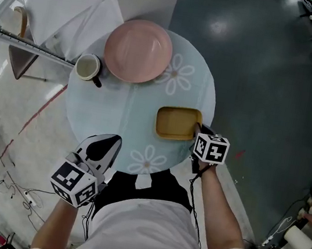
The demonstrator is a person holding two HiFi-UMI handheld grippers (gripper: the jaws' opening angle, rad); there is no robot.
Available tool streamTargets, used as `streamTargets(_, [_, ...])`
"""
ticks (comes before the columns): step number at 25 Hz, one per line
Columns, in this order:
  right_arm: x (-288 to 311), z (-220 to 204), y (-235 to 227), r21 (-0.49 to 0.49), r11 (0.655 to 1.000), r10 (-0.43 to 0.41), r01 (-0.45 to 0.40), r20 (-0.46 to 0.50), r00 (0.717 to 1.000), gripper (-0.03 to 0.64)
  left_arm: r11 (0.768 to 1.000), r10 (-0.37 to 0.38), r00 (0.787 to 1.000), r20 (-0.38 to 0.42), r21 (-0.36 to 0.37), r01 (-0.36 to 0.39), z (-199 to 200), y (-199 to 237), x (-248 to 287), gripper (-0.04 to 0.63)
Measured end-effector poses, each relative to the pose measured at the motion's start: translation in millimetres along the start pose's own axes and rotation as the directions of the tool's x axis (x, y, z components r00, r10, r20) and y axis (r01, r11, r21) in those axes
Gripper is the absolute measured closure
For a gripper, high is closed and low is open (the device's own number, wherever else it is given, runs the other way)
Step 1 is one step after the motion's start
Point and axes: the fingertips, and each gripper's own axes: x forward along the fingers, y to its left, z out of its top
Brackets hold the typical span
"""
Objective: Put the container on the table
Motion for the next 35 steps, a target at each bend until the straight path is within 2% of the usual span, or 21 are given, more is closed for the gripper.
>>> streamTargets(8, [-3.0, 1.8, 1.3, 0.029, 0.999, 0.039, -0.04, 0.021, 0.999, 0.589, 1.0, -0.001, 1.0, 0.009, 0.012, 0.001, 2.3, -6.7, -1.3, 0.574])
streamTargets(10, [-5.4, 4.0, 4.3, 0.026, 0.998, 0.048, -0.049, 0.027, 0.998, 0.571, 1.0, -0.002, 1.0, 0.013, 0.015, 0.002, 4.4, -8.0, -2.6, 0.574])
streamTargets(12, [-8.7, 5.7, 6.4, 0.018, 0.998, 0.055, -0.055, 0.032, 0.998, 0.521, 1.0, -0.003, 1.0, 0.019, 0.017, 0.003, 6.5, -10.4, -3.7, 0.574])
streamTargets(23, [-50.5, 21.8, 13.3, -0.02, 0.996, 0.094, -0.092, 0.119, 0.988, 0.505, 0.998, -0.008, 0.999, 0.047, 0.069, 0.005, 17.2, -34.0, -9.4, 0.574])
streamTargets(35, [-121.5, 56.5, 46.4, -0.068, 0.976, 0.219, -0.209, 0.254, 0.942, 0.505, 0.99, -0.005, 0.995, 0.099, 0.138, -0.009, 36.6, -57.5, -31.2, 0.574])
